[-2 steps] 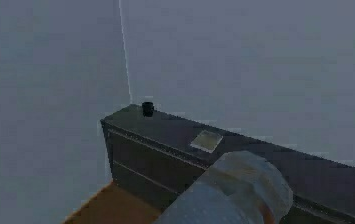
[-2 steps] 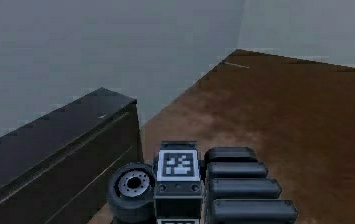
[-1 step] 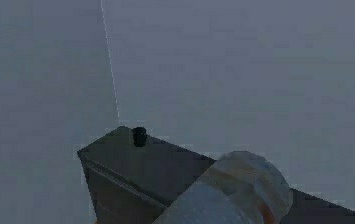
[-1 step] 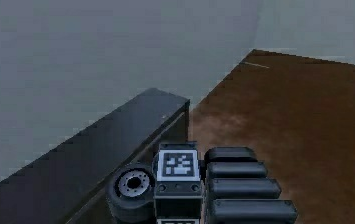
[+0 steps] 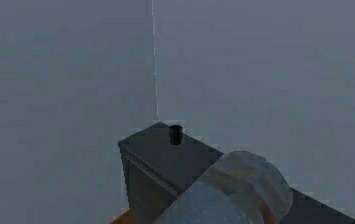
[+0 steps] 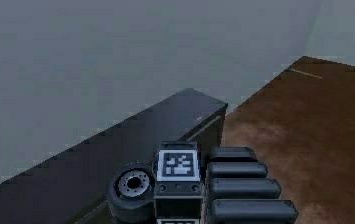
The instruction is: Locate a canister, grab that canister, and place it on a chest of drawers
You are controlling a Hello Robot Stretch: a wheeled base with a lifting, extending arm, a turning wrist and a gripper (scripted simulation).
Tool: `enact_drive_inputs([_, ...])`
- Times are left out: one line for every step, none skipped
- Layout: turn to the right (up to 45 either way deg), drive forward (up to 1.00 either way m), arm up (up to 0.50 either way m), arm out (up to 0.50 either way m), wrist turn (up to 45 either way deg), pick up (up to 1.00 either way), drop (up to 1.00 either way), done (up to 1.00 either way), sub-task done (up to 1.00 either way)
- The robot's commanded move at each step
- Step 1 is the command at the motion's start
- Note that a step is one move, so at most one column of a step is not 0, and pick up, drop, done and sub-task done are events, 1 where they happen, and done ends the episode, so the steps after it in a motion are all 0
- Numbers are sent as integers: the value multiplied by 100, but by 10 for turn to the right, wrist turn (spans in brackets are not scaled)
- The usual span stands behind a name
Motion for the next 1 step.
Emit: enact_drive_inputs([0,0,0,32,0,0,0,0,0])
